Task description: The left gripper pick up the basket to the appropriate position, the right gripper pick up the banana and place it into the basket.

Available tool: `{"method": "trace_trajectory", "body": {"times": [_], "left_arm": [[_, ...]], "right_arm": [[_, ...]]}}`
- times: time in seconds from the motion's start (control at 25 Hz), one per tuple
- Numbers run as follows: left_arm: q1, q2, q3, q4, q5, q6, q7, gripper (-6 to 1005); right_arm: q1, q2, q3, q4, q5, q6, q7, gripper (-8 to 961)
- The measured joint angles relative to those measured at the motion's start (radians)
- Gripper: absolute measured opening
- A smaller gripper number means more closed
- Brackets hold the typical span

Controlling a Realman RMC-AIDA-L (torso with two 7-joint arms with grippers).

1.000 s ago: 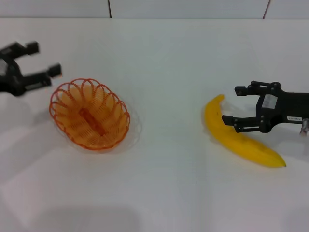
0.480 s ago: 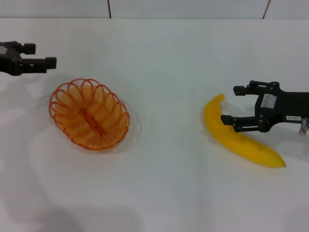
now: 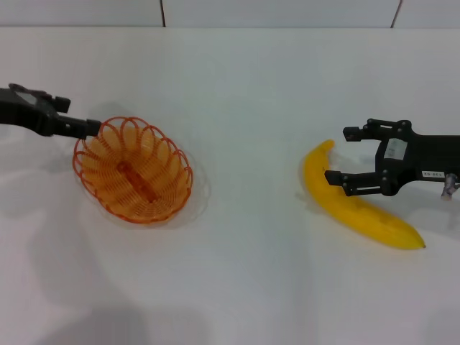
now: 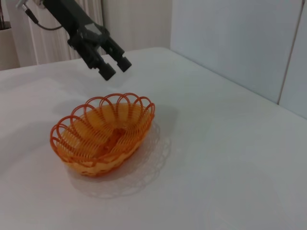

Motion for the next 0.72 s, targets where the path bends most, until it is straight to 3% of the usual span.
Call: {"method": "trace_trajectory", "body": {"times": [0.6, 0.72], "left_arm": [[-0.05, -0.041, 0.0, -0.041, 0.157, -0.102, -0.023, 874], [-0.051, -0.058, 0.002, -0.041, 0.172, -0.13, -0.017, 874]], "right_arm": [[0.003, 0.0, -0.006, 0.005, -0.004, -0.002, 0.0, 894], [0.003, 0.0, -0.008, 0.005, -0.012, -0.002, 0.0, 894]]}}
